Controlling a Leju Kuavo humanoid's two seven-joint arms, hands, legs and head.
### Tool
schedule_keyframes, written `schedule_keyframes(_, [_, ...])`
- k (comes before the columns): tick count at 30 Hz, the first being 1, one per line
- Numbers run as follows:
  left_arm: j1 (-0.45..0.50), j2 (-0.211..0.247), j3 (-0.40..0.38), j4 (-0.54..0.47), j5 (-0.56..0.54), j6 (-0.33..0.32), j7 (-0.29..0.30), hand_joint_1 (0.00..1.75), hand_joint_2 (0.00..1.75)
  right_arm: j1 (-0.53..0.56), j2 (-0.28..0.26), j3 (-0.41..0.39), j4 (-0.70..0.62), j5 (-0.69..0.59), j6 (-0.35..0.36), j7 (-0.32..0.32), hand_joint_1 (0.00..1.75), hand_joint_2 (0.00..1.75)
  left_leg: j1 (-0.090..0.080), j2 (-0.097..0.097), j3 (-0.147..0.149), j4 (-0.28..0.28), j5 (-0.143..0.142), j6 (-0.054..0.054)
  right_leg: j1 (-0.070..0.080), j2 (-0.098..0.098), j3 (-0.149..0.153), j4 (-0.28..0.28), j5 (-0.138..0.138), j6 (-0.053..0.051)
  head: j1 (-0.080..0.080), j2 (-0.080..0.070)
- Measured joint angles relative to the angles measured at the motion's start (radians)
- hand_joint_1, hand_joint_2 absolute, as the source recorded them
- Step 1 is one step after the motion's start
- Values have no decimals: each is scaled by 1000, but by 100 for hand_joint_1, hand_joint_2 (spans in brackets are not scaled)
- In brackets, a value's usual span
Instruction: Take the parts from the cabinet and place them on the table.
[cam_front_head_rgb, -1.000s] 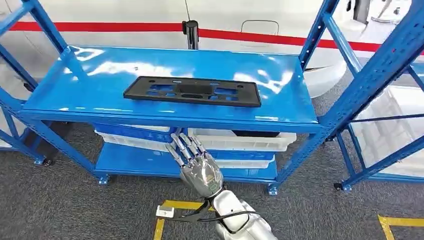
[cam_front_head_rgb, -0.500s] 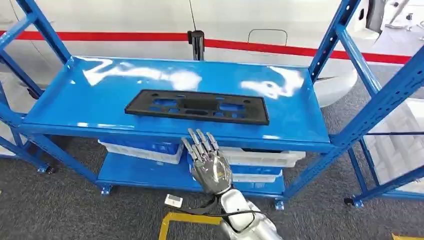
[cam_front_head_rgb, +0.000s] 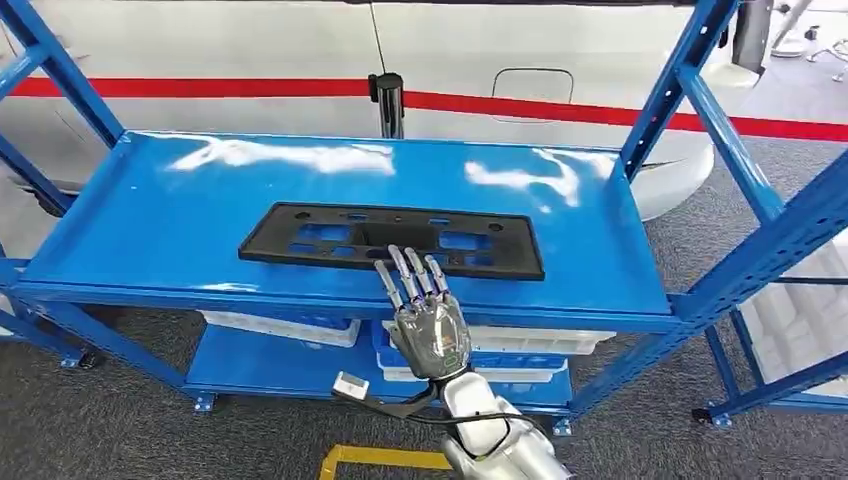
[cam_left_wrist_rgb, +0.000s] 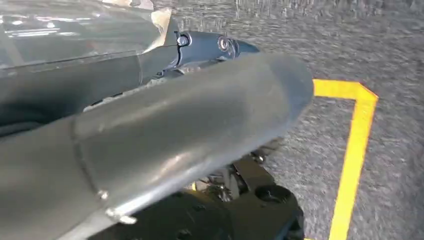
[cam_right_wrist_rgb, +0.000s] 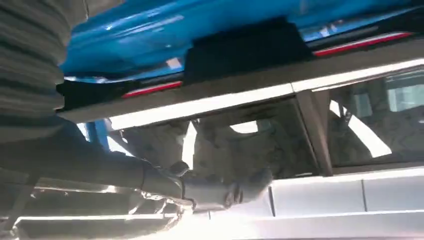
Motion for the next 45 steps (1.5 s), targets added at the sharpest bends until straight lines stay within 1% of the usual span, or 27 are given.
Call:
schedule_keyframes(1, [-1, 0, 0, 0, 0, 0, 1, 0, 0, 0, -1, 0, 0, 0, 0, 2, 0, 175, 5, 4, 19, -7, 7, 4, -4, -4, -15, 19, -17, -2, 2, 0])
schedule_keyframes(2, [-3, 0, 0, 0, -2, 2, 2, 0, 0, -4, -2, 0, 0, 0, 0, 2, 0, 175, 5, 4, 25, -7, 10, 8, -4, -5, -33, 61, -35, 0, 8, 0])
schedule_keyframes(3, [-3, 0, 1, 0, -2, 5, 4, 0, 0, -7, -2, -1, 0, 0, 0, 2, 0, 175, 4, 3, 26, -7, 9, 9, -5, -5, -77, 134, -60, -2, 11, 0])
schedule_keyframes(4, [-4, 0, 1, 0, -2, 10, 5, 0, 0, -7, -2, -3, 0, 0, 0, 2, 0, 175, 3, 3, 27, -7, 7, 10, -7, -5, -124, 204, -84, -3, 9, 0])
schedule_keyframes(5, [-4, 0, 2, 0, -2, 18, 6, 0, 0, -6, -3, -4, 1, 0, 0, 2, 0, 175, 3, 2, 28, -7, 3, 11, -7, -6, -170, 262, -110, -8, 11, 0])
schedule_keyframes(6, [-4, 0, 2, 0, -4, 27, 8, 0, 0, -5, -5, -5, 3, 0, 0, 5, 0, 175, 3, 0, 30, -7, -1, 10, -8, -6, -199, 281, -119, -6, 11, 0])
schedule_keyframes(7, [-4, 0, 2, 0, -7, 31, 8, 0, 0, -5, -7, -5, 4, 0, 0, 8, 0, 175, 3, -2, 35, -7, -6, 9, -11, -6, -203, 259, -106, 5, 11, 0])
schedule_keyframes(8, [-4, 0, 2, 0, -9, 33, 8, 0, 0, -5, -8, -8, 5, 0, 0, 9, 0, 175, 4, -4, 43, -7, -11, 6, -14, -6, -189, 199, -65, 24, 11, 0])
schedule_keyframes(9, [-4, -1, 2, 0, -9, 34, 8, 0, 0, -6, -8, -10, 6, 0, 0, 10, 0, 175, 4, -6, 52, -7, -18, 2, -16, -6, -159, 109, -3, 44, 11, 0])
schedule_keyframes(10, [-4, -1, 2, 0, -10, 36, 8, 0, 0, -6, -8, -10, 6, 0, 0, 10, 0, 175, 4, -6, 60, -7, -25, -2, -17, -9, -130, 23, 53, 54, 11, 0])
schedule_keyframes(11, [-4, -1, 2, 0, -10, 37, 8, 0, 0, -6, -8, -10, 7, 0, 0, 10, 0, 175, 2, -7, 69, -5, -31, -8, -16, -20, -138, 14, 67, 36, 10, 0])
schedule_keyframes(12, [-5, -1, 2, 0, -10, 40, 8, 0, 0, -9, -8, -10, 9, 0, 0, 10, 0, 175, 0, -7, 64, -6, -37, -17, -9, -26, -135, 12, 32, 3, 12, 0])
schedule_keyframes(13, [-5, -1, 2, 0, -11, 40, 8, 0, 0, -10, -7, -10, 8, 0, -1, 11, 0, 175, 0, -4, 62, -7, -43, -25, -6, -23, -118, 8, 63, -2, 9, 0])
schedule_keyframes(14, [-3, -1, 2, 0, -11, 41, 9, 0, 0, -12, -6, -11, 8, 0, -1, 11, 0, 175, 0, -3, 71, 7, -35, -29, -14, -20, -130, 0, 74, -14, 8, 0])
schedule_keyframes(15, [-4, -1, 2, 0, -11, 42, 8, 0, 0, -12, -5, -11, 8, 0, -1, 12, 0, 175, 1, 0, 71, -4, -54, -9, -8, -20, -106, 2, 76, -13, 10, 0])
schedule_keyframes(16, [-4, -1, 2, 0, -12, 42, 9, 0, 0, -19, -5, -13, 9, 0, -1, 15, 0, 175, 1, 3, 75, -7, -56, 20, -10, -19, -104, 2, 76, -14, 3, 0])
schedule_keyframes(17, [-8, -1, 2, 0, -12, 45, 10, 0, 0, -21, -5, -13, 10, 0, -1, 17, 0, 175, 1, 5, 78, -8, -55, 22, -9, -18, -102, 1, 75, -15, 5, 0])
schedule_keyframes(18, [-9, -2, 2, 0, -14, 48, 10, 0, 0, -24, -5, -16, 10, 0, -1, 22, 0, 175, 1, 6, 81, -13, -56, 19, -7, -16, -102, 2, 71, -21, 1, 0])
schedule_keyframes(19, [-9, -3, 2, 0, -15, 52, 11, 0, 0, -26, -5, -18, 12, 0, -1, 27, 0, 175, 1, 6, 83, -16, -57, 19, -7, -16, -102, 1, 71, -21, 4, 0])
schedule_keyframes(22, [-9, -2, 2, 0, -16, 62, 11, 0, 0, -40, -5, -19, 32, 0, -1, 39, 0, 175, 2, 6, 85, -23, -55, 17, -7, -15, -103, 1, 69, -23, 3, 0])
schedule_keyframes(25, [-9, -2, 2, 0, -21, 64, 11, 0, 0, -65, 2, -21, 64, 0, -1, 47, 0, 175, 2, 6, 87, -26, -53, 10, -6, -15, -103, 2, 69, -24, 3, 0])
schedule_keyframes(26, [-9, -3, 2, 0, -23, 64, 11, 0, 0, -72, 4, -23, 75, 0, -1, 47, 0, 175, 2, 6, 87, -26, -53, 7, -5, -15, -103, 2, 67, -27, 3, 0])
schedule_keyframes(27, [-9, -3, 2, 0, -26, 66, 11, 0, 0, -79, 6, -26, 85, 0, -1, 47, 0, 175, 3, 6, 87, -26, -52, -1, -4, -15, -103, 2, 67, -27, 3, 0])
schedule_keyframes(29, [-9, -3, 2, 0, -31, 67, 11, 0, 0, -99, 12, -29, 113, 0, -1, 47, 0, 175, 6, 6, 87, -28, -52, -24, -3, -15, -103, 2, 67, -27, 3, 0])
schedule_keyframes(30, [-9, -3, 2, 0, -32, 69, 11, 0, 0, -109, 18, -30, 131, 0, -1, 47, 0, 175, 6, 6, 87, -28, -51, -27, -3, -15, -103, 2, 67, -27, 3, 0])
schedule_keyframes(37, [-9, -4, 2, 0, -33, 76, 13, 0, 0, -171, 62, -36, 251, 0, -1, 39, 0, 175, 3, 7, 89, -28, -51, -29, -5, -15, -101, 2, 67, -27, 4, 0])
schedule_keyframes(45, [-11, -16, 16, 0, -33, 78, 9, 0, 0, -263, 94, -10, 389, 1, -1, 100, 0, 175, -1, 7, 91, -28, -52, -30, -8, -15, -99, 2, 67, -26, 4, 0])
